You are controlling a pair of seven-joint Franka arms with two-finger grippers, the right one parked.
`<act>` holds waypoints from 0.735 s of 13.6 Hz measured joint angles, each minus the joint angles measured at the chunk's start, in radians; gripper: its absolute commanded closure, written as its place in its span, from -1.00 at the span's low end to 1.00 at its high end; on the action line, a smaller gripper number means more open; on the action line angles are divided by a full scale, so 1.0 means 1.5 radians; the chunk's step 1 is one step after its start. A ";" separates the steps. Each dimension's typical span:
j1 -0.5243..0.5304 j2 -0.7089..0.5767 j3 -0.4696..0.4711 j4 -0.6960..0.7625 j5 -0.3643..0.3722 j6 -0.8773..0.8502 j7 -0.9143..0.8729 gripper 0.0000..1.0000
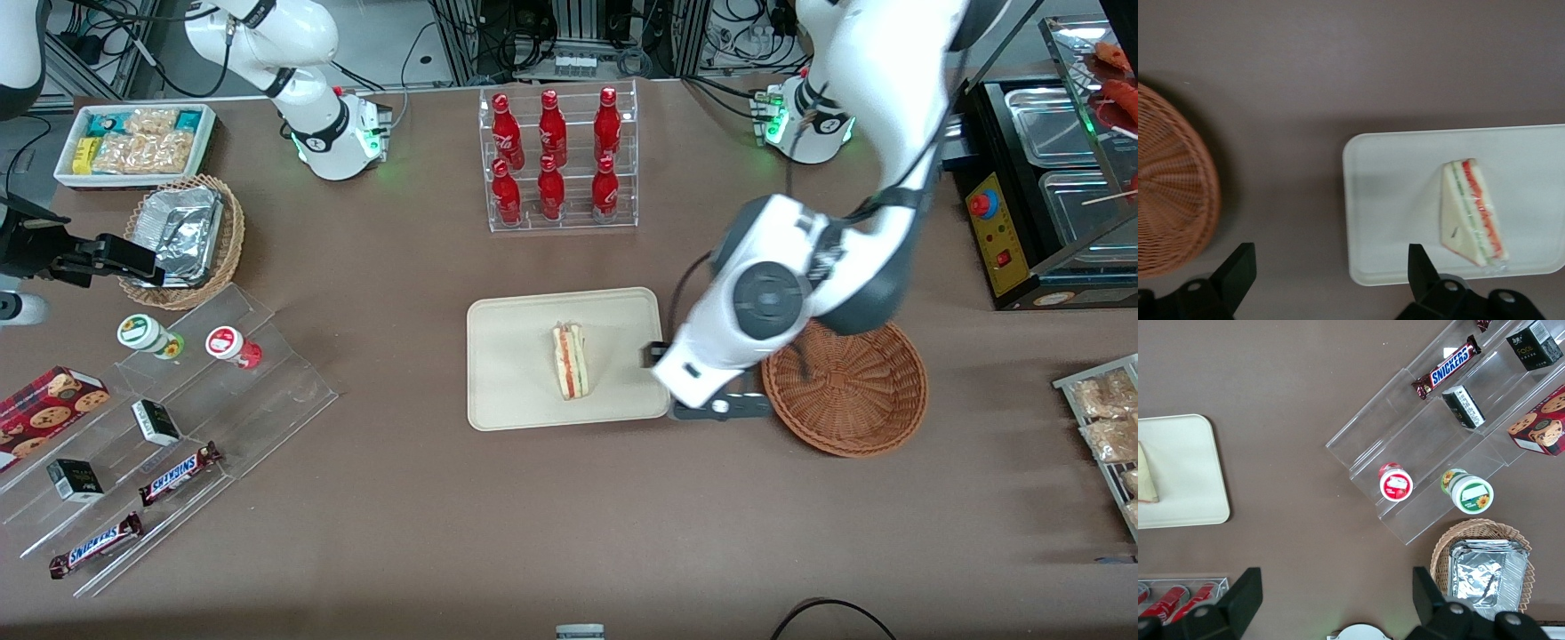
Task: Place sandwich from basket to tray
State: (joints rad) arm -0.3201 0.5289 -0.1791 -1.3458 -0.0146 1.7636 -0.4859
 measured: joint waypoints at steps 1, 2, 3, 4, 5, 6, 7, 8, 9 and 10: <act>0.019 -0.019 0.000 -0.018 0.000 -0.003 0.025 -1.00; 0.036 -0.037 0.000 -0.035 0.000 -0.007 0.049 -1.00; 0.054 -0.054 0.000 -0.051 0.000 -0.012 0.071 -1.00; 0.072 -0.069 0.000 -0.064 0.000 -0.021 0.091 -1.00; 0.088 -0.082 0.000 -0.073 0.000 -0.033 0.112 -1.00; 0.104 -0.094 0.000 -0.079 0.000 -0.046 0.134 -1.00; 0.119 -0.105 0.000 -0.081 0.000 -0.061 0.155 -1.00; 0.132 -0.116 0.000 -0.082 0.000 -0.075 0.172 -1.00; 0.143 -0.128 0.001 -0.083 0.000 -0.087 0.186 -1.00; 0.154 -0.140 0.001 -0.086 0.002 -0.095 0.196 -1.00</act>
State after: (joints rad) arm -0.0898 0.3187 -0.1781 -1.4749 -0.0111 1.6213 -0.1920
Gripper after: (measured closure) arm 0.000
